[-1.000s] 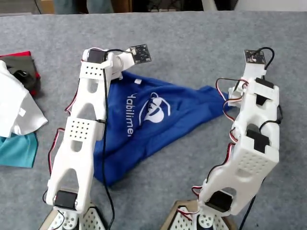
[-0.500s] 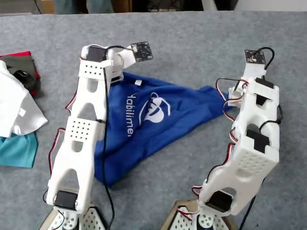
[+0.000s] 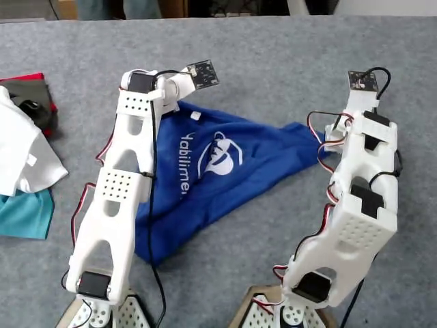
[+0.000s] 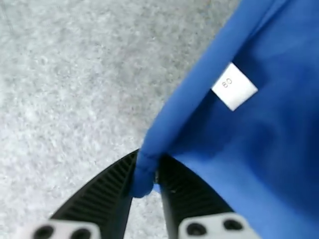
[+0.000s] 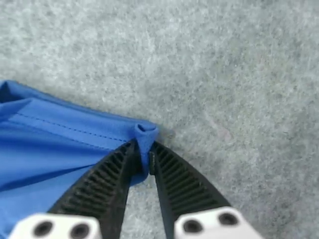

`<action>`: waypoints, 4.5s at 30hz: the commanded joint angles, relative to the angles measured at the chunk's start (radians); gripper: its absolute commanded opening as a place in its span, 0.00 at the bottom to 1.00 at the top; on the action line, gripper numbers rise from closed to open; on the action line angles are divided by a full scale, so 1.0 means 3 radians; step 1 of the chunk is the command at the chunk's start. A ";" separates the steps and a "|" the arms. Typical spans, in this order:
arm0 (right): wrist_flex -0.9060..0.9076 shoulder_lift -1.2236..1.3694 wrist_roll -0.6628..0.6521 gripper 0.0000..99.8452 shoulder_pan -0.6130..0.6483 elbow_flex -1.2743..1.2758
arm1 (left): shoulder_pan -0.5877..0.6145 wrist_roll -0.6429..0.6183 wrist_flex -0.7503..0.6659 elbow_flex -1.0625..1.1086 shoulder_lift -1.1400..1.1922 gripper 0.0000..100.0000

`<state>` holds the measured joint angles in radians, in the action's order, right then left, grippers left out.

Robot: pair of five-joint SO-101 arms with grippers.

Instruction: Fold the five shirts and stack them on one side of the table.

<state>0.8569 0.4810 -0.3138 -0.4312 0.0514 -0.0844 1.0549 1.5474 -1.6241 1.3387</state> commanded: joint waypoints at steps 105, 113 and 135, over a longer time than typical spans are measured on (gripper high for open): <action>0.2915 -0.3317 -0.0261 0.02 0.2163 -0.0494 | 0.3020 -0.2153 0.0368 0.4350 -0.7073 0.03; 0.2240 -0.2713 -0.0496 0.13 0.2833 0.0304 | 0.3987 -0.1529 0.0210 0.5971 -0.7881 0.03; 0.1759 0.1071 -0.0859 0.13 0.4654 -0.3051 | 0.5634 -0.1197 -0.0650 0.8002 -0.9221 0.03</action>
<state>1.3387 0.7188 -0.5010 0.9114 -0.6682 1.5865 0.6851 1.3709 0.7495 -1.3848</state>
